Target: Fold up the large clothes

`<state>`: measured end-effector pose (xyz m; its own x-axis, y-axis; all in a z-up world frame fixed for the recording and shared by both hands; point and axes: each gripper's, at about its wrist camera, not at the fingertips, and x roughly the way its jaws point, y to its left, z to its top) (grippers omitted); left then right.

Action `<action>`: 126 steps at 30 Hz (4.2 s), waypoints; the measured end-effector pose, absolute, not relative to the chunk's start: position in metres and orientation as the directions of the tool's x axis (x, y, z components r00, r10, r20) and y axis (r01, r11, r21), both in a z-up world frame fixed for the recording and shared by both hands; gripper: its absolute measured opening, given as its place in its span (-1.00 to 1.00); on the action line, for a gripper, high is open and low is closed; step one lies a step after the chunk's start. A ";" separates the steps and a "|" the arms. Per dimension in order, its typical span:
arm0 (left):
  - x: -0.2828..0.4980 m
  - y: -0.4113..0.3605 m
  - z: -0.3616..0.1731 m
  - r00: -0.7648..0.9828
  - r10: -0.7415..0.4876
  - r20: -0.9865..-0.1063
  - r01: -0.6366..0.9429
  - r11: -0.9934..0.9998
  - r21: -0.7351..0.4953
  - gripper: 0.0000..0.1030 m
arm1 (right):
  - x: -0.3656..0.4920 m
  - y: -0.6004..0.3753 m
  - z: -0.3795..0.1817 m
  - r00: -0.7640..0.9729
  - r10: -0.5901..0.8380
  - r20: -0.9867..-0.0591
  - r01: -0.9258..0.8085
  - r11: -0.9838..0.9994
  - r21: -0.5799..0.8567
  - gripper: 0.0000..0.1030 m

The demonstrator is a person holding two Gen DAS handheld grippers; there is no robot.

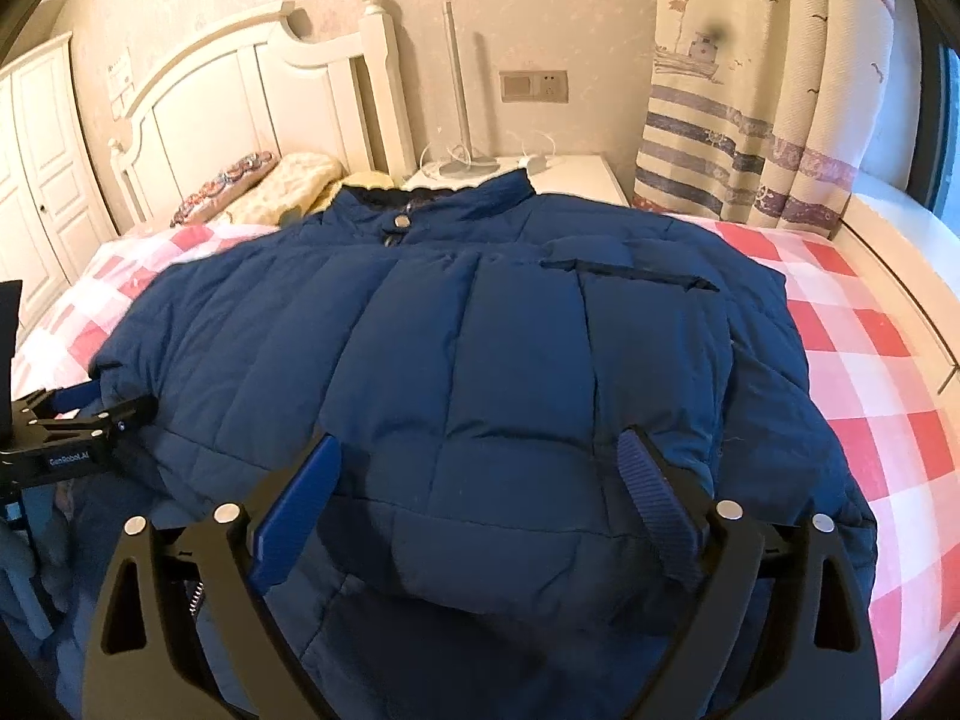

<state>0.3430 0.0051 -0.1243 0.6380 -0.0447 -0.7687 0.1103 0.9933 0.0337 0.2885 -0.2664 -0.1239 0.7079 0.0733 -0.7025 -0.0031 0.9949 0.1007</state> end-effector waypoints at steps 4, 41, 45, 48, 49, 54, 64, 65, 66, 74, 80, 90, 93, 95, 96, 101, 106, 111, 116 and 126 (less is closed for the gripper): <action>0.344 0.006 -0.125 0.636 -0.055 -0.770 0.111 0.994 0.020 0.96 | 0.294 -0.257 -0.126 0.657 0.051 -0.752 -0.031 0.999 0.040 0.88; 0.344 0.008 -0.125 0.640 -0.070 -0.765 0.106 0.994 -0.002 0.96 | 0.285 -0.263 -0.119 0.689 -0.044 -0.723 0.039 0.999 -0.023 0.91; 0.345 0.008 -0.126 0.639 -0.075 -0.766 0.106 0.994 -0.009 0.96 | 0.263 -0.263 -0.114 0.712 -0.052 -0.700 0.052 0.998 -0.022 0.91; 0.346 0.009 -0.126 0.639 -0.078 -0.765 0.107 0.994 -0.013 0.96 | 0.273 -0.267 -0.131 0.656 -0.044 -0.753 0.043 0.999 -0.021 0.91; 0.345 0.009 -0.125 0.639 -0.077 -0.765 0.106 0.994 -0.012 0.96 | 0.275 -0.266 -0.131 0.654 -0.051 -0.755 0.044 0.999 -0.030 0.91; 0.348 0.010 -0.126 0.636 -0.079 -0.767 0.107 0.994 -0.013 0.96 | 0.277 -0.264 -0.134 0.638 -0.056 -0.768 0.040 0.998 -0.039 0.91; 0.289 -0.014 -0.109 0.660 -0.165 -0.733 0.213 0.977 -0.027 0.96 | 0.224 -0.232 -0.113 0.653 0.046 -0.756 -0.082 0.997 -0.010 0.91; 0.284 -0.023 -0.112 0.658 -0.152 -0.738 0.238 0.971 0.012 0.96 | 0.224 -0.229 -0.117 0.643 0.046 -0.764 -0.097 0.995 -0.022 0.91; 0.280 -0.032 -0.118 0.652 -0.131 -0.747 0.261 0.964 0.059 0.96 | 0.226 -0.225 -0.127 0.615 0.042 -0.787 -0.114 0.993 -0.037 0.91; 0.281 -0.041 -0.136 0.610 -0.090 -0.787 0.279 0.954 0.107 0.96 | 0.232 -0.228 -0.143 0.559 0.055 -0.827 -0.103 0.995 -0.003 0.91; 0.258 -0.005 -0.125 0.644 -0.036 -0.764 0.196 0.973 0.120 0.96 | 0.210 -0.268 -0.130 0.601 -0.040 -0.798 0.010 0.999 -0.043 0.91; 0.271 0.019 -0.134 0.571 -0.044 -0.820 0.131 0.991 0.038 0.96 | 0.210 -0.306 -0.149 0.567 0.000 -0.824 0.064 0.997 0.044 0.91; 0.257 0.023 -0.124 0.625 -0.003 -0.781 0.088 0.994 0.066 0.95 | 0.195 -0.303 -0.138 0.607 -0.035 -0.794 0.098 0.995 0.031 0.91; 0.239 0.016 -0.116 0.650 -0.039 -0.759 0.127 0.990 0.057 0.95 | 0.177 -0.292 -0.127 0.640 -0.007 -0.768 0.058 0.998 0.040 0.91; 0.230 0.011 -0.113 0.651 -0.070 -0.756 0.159 0.986 0.046 0.95 | 0.171 -0.287 -0.124 0.649 0.000 -0.761 0.036 0.999 0.030 0.91; 0.188 -0.038 -0.133 0.657 -0.059 -0.751 0.332 0.917 0.218 0.96 | 0.144 -0.246 -0.135 0.609 0.070 -0.790 -0.146 0.989 -0.025 0.91; 0.196 -0.028 -0.134 0.606 -0.109 -0.788 0.336 0.933 0.129 0.96 | 0.150 -0.247 -0.144 0.567 0.049 -0.822 -0.133 0.991 -0.032 0.91; 0.182 0.003 -0.122 0.616 -0.128 -0.777 0.265 0.963 0.051 0.96 | 0.135 -0.253 -0.132 0.586 0.022 -0.810 -0.110 0.993 -0.052 0.91; 0.148 0.030 -0.130 0.630 -0.081 -0.772 0.259 0.960 0.111 0.96 | 0.103 -0.256 -0.142 0.574 0.044 -0.817 -0.130 0.991 -0.038 0.91; 0.100 0.050 -0.122 0.665 -0.127 -0.736 0.277 0.957 0.084 0.96 | 0.061 -0.234 -0.131 0.634 0.122 -0.764 -0.173 0.985 0.014 0.91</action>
